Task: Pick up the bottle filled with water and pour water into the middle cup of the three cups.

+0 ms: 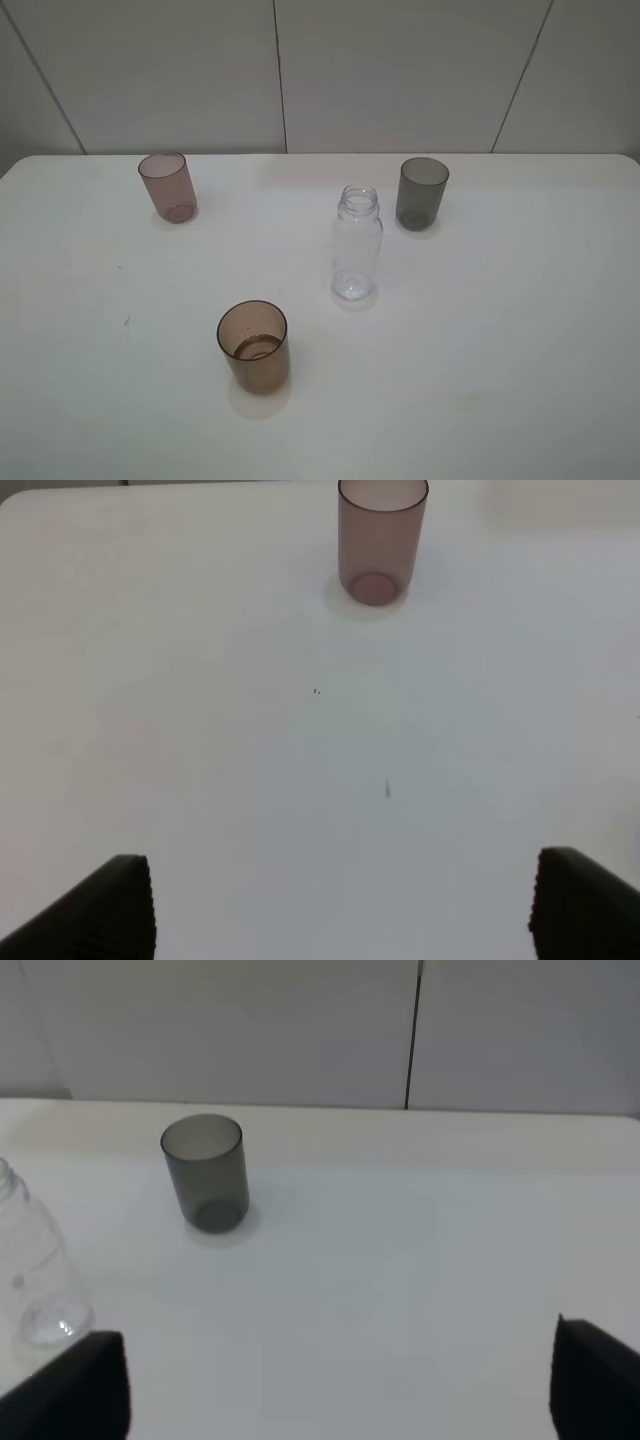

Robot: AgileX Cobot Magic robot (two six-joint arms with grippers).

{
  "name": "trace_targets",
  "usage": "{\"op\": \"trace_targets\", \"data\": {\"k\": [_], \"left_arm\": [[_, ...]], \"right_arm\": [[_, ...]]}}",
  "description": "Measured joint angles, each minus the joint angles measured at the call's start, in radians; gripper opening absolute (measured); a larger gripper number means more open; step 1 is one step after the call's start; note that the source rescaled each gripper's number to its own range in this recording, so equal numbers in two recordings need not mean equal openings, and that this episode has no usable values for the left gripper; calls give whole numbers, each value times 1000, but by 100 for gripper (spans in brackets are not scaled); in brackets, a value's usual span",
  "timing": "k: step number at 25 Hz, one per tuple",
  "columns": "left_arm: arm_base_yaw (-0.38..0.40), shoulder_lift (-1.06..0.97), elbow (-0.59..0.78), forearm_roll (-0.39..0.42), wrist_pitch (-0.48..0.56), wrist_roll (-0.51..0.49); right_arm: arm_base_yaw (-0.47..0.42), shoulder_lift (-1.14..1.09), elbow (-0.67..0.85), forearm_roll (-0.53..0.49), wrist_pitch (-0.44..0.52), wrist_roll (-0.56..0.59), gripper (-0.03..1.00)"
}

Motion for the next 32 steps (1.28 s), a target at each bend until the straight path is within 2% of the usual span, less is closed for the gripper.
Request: {"op": "trace_targets", "data": {"k": [8, 32], "left_arm": [[0, 0, 0, 0, 0, 0], [0, 0, 0, 0, 0, 0]], "right_arm": [[0, -5, 90, 4, 2, 0, 98], [-2, -57, 92, 15, -9, -7, 98]]}}
